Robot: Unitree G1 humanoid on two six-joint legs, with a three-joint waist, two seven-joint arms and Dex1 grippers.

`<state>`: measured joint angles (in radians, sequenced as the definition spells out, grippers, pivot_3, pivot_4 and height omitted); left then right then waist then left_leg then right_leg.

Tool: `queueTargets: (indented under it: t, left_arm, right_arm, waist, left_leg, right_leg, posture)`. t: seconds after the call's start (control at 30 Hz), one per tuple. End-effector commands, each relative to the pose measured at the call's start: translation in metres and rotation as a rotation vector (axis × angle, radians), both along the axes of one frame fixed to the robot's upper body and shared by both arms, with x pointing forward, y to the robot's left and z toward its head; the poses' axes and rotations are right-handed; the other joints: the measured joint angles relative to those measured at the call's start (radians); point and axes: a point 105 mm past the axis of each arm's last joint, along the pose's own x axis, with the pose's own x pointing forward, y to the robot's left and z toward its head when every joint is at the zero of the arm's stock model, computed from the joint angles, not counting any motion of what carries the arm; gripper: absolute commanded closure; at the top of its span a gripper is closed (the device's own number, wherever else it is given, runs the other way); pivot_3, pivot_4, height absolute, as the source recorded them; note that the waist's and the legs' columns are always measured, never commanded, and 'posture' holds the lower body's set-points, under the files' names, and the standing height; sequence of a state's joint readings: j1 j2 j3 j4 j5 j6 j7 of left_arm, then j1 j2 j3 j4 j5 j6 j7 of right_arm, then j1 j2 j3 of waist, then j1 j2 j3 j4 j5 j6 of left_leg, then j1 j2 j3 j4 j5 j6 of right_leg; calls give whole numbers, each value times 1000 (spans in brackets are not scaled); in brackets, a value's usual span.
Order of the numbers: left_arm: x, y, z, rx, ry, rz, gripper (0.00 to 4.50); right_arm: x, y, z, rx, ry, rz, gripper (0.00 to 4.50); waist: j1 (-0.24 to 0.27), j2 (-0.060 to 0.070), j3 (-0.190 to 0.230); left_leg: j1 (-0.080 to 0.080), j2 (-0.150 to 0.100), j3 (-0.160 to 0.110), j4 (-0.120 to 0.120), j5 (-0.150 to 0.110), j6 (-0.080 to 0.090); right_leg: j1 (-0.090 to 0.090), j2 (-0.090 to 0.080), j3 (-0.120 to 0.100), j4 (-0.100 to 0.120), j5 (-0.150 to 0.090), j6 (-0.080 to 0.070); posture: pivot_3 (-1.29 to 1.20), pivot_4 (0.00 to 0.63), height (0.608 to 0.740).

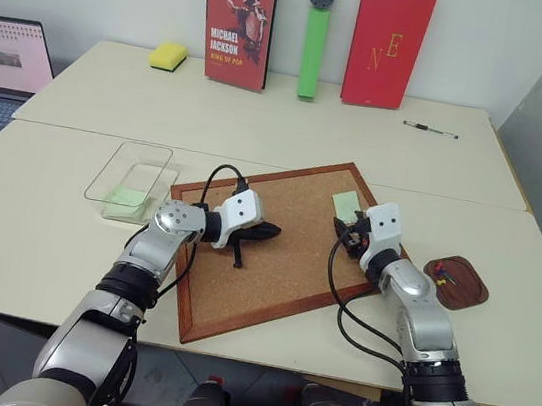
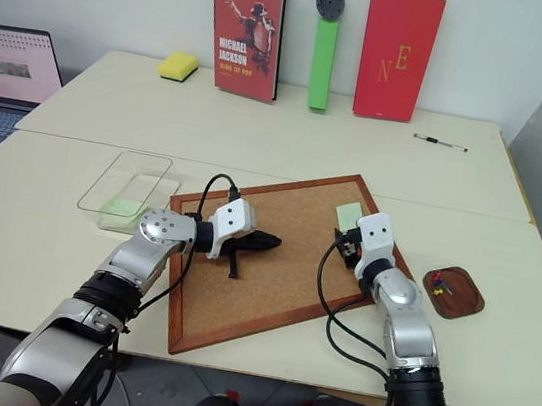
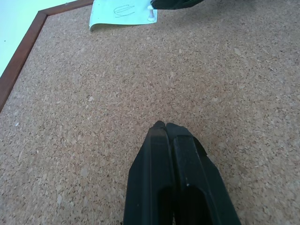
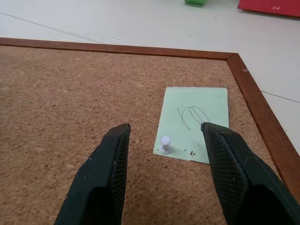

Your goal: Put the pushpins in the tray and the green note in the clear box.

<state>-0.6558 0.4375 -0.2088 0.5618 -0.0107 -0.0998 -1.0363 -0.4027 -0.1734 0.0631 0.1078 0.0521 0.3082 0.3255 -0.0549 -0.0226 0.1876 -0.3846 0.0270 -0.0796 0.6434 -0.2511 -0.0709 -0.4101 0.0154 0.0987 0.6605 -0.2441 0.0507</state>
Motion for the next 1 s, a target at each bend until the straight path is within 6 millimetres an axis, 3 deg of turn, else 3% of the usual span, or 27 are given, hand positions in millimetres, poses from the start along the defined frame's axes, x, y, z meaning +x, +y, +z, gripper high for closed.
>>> queueTargets:
  t: [0.03,0.2,0.4,0.6,0.77,1.0]
  left_arm:
    - [-1,1,-1,19,-2,6,4500]
    - [-2,2,-1,23,-3,10,4500]
    - [-2,3,0,26,-1,13,4500]
    - [-3,3,0,26,2,14,4500]
    - [-4,3,-1,30,7,12,4500]
    - [-4,3,-1,34,7,10,4500]
  right_arm:
    - [6,3,10,22,-45,5,1958]
    - [9,3,4,25,-28,1,1958]
    - [10,4,2,31,-25,2,3082]
    - [9,5,3,31,-27,9,4488]
    - [7,4,8,38,-47,4,4488]
    - [1,11,38,107,-152,20,4488]
  waist:
    - [0,0,0]
    - [-3,0,0]
    - [-4,0,0]
    - [-4,0,0]
    - [-4,0,0]
    - [-3,1,0]
  left_leg:
    - [0,0,0,0,0,0]
    - [0,0,0,0,0,0]
    - [0,0,0,0,0,0]
    - [0,0,0,0,0,0]
    - [0,0,0,0,0,0]
    - [-1,0,0,-1,0,0]
  right_leg:
    - [0,0,0,0,0,0]
    - [0,0,0,0,0,0]
    - [0,0,0,0,0,0]
    - [0,0,0,0,0,0]
    - [0,0,0,0,0,0]
    - [-1,0,0,0,0,0]
  posture:
    - [0,150,740]
    - [0,150,740]
    - [0,150,740]
    - [0,150,740]
    - [0,150,740]
    - [0,150,740]
